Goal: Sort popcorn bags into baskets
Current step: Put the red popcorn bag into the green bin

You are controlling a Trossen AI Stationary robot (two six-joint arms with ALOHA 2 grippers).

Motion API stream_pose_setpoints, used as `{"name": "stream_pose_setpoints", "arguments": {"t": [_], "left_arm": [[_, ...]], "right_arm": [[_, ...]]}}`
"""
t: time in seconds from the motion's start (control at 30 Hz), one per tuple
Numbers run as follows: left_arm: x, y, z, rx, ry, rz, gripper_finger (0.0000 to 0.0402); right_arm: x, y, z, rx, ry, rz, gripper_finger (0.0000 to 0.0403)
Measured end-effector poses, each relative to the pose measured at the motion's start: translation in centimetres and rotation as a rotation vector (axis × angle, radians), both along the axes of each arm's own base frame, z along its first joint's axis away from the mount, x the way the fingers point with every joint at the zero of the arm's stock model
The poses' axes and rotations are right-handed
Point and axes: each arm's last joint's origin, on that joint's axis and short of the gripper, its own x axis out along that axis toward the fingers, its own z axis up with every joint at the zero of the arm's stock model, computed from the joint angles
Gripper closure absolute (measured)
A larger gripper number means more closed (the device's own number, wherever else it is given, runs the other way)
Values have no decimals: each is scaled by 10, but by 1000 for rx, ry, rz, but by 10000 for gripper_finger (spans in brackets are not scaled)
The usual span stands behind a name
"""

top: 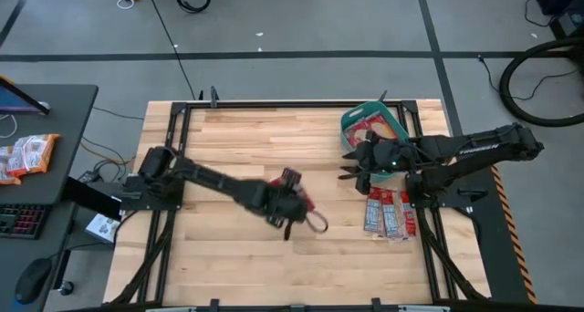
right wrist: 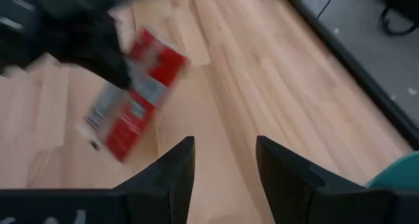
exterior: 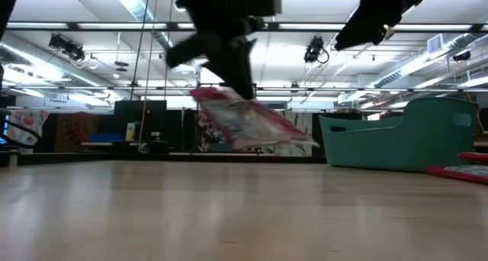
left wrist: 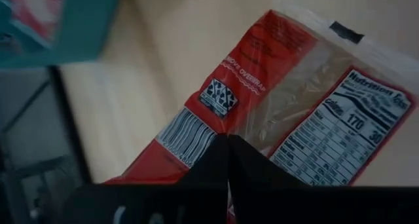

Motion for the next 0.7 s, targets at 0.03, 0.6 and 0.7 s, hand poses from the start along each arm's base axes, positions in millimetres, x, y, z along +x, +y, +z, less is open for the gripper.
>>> {"name": "stream_pose_setpoints", "arguments": {"t": [0.03, 0.6, 0.7], "left_arm": [[4, 8, 1, 11, -13, -6, 400], [59, 111, 29, 105, -447, -95, 401], [68, 124, 26, 101, -537, -100, 401]], "right_arm": [[-2, 2, 3, -8, -19, -5, 235], [-46, 24, 55, -58, -420, 64, 235], [-51, 26, 61, -63, -466, 90, 235]]}}
